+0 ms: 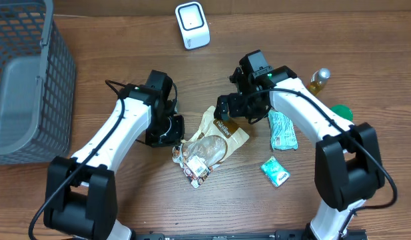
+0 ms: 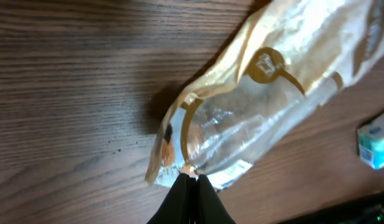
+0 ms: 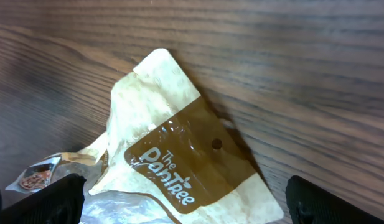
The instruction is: Scan the item barcode
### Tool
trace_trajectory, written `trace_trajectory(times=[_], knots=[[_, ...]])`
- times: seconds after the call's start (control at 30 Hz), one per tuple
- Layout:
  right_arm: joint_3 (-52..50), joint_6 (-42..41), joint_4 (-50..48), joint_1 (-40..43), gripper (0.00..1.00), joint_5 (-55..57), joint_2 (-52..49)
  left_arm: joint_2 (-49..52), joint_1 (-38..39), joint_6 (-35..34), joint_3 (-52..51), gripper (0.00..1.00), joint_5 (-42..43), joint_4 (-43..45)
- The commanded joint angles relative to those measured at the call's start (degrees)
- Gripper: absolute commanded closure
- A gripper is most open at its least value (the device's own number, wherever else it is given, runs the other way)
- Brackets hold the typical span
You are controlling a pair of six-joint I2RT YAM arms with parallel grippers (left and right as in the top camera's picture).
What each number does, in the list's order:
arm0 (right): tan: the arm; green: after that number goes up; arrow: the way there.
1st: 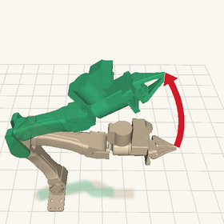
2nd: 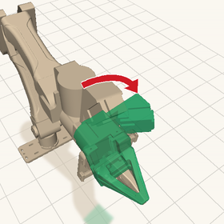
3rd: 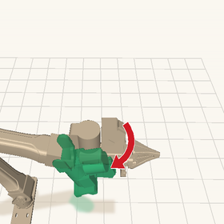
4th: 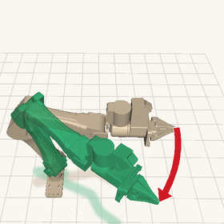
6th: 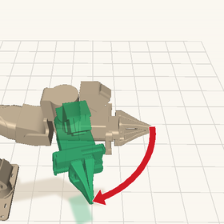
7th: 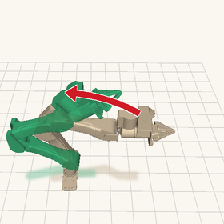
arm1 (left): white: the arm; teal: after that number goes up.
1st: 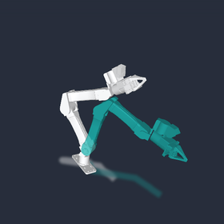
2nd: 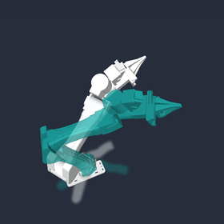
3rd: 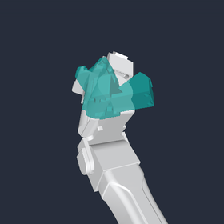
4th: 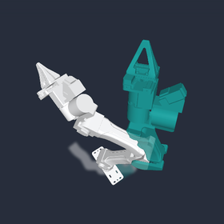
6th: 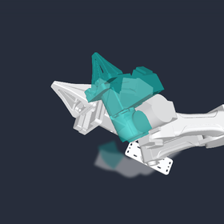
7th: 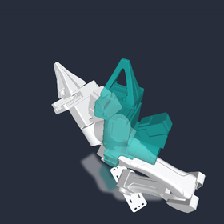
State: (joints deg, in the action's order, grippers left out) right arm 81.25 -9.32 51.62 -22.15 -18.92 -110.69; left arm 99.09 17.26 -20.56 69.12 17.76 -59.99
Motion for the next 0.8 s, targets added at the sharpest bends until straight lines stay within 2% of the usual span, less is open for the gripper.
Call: trace_trajectory(times=[0.0, 0.47, 0.77], knots=[[-0.26, 0.48, -0.28, 0.26, 0.0, -2.23, -1.31, 2.25, 1.03, -2.86, -0.57, 0.96, -1.42, 0.57], [-0.31, 0.39, 1.05, 0.26, 0.0, -2.21, -1.57, 7.76, 2.99, -2.8, -0.57, 0.96, -1.95, 2.67], [-0.31, -2.84, 2.19, -0.09, 0.0, -2.73, -2.78, 7.78, 2.95, -2.82, -0.57, 0.96, -9.7, 5.95]])
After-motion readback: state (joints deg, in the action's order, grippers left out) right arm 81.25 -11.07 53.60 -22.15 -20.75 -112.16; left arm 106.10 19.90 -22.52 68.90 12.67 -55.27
